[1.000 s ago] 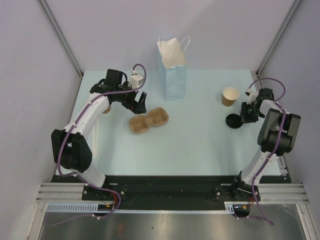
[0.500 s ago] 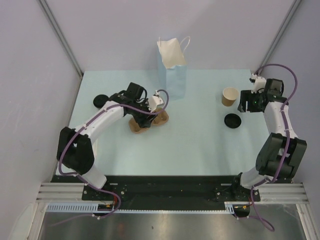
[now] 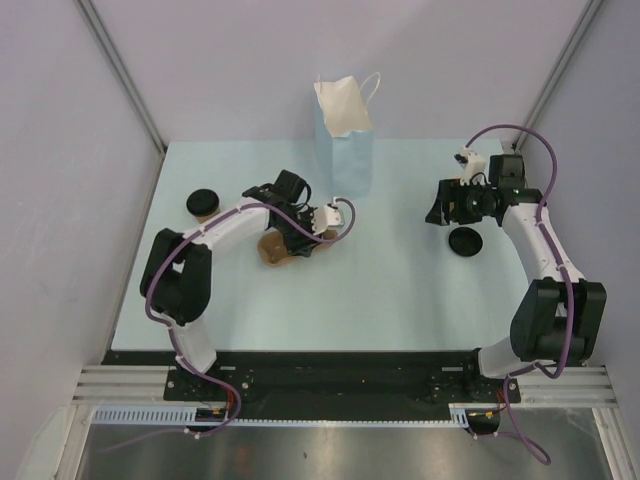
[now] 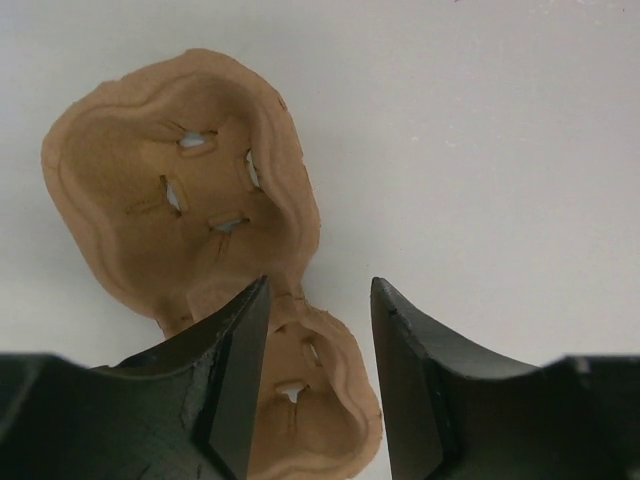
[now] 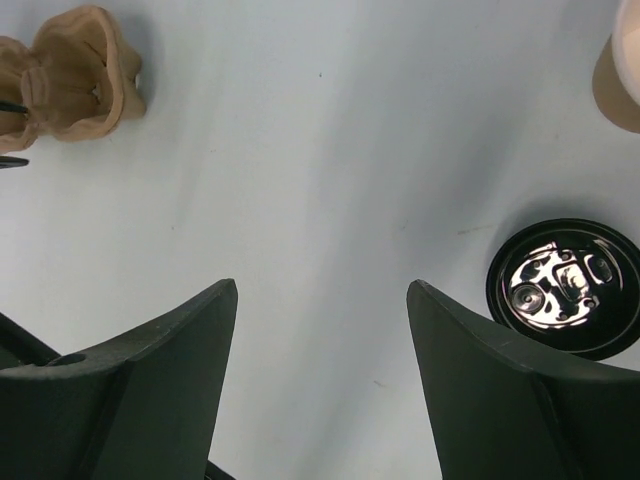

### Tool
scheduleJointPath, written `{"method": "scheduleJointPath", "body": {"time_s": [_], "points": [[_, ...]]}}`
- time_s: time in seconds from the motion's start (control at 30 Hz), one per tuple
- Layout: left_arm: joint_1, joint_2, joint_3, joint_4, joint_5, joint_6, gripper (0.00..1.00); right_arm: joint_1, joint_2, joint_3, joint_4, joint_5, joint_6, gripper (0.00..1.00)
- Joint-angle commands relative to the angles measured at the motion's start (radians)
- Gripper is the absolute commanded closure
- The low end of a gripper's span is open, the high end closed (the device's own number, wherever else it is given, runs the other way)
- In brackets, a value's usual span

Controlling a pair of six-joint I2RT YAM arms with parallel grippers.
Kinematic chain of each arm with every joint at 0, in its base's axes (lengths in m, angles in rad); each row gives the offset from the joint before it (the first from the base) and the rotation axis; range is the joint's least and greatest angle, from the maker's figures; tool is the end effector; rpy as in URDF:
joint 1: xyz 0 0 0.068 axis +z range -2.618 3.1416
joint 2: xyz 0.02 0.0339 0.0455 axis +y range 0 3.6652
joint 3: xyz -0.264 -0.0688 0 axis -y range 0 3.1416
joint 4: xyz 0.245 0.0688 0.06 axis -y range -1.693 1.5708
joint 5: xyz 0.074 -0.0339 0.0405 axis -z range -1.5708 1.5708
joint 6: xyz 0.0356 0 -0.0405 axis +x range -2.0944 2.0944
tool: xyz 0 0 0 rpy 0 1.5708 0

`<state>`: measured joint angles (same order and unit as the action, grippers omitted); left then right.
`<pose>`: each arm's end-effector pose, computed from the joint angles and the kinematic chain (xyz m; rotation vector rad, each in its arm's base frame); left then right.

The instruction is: Pack the takeout coffee

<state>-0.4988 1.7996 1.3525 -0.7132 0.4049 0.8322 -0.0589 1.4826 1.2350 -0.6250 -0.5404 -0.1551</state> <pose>0.3176 -0.1890 0.2209 1.7182 2.0063 -0.4430 0.3167 -0.0003 0.2945 -0.3483 2.3266 0.5536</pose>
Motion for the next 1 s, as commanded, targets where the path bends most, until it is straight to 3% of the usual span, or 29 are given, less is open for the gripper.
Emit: {"method": "scheduleJointPath", "body": {"time_s": [0.0, 0.17, 0.53, 0.63, 0.77, 0.97], "points": [[0.000, 0.015, 0.049, 0.040, 0.064, 0.099, 0.52, 0.001, 0.004, -0.014, -0.008, -0.038, 0.020, 0.26], [0.002, 0.047, 0.051, 0.052, 0.066, 0.113, 0.53, -0.001, -0.001, -0.022, -0.010, -0.038, 0.020, 0.26], [0.002, 0.089, 0.057, 0.049, 0.063, 0.143, 0.67, -0.004, 0.013, -0.023, -0.004, -0.052, 0.028, 0.26], [0.000, 0.087, 0.053, 0.057, 0.063, 0.143, 0.75, -0.004, 0.018, -0.022, 0.001, -0.055, 0.026, 0.26], [0.000, 0.058, 0.048, 0.077, 0.087, 0.107, 1.00, -0.002, 0.018, -0.022, 0.002, -0.066, 0.032, 0.26], [0.002, -0.025, 0.060, 0.086, 0.147, -0.089, 1.00, 0.013, 0.018, -0.022, 0.019, -0.153, 0.077, 0.28]]}}
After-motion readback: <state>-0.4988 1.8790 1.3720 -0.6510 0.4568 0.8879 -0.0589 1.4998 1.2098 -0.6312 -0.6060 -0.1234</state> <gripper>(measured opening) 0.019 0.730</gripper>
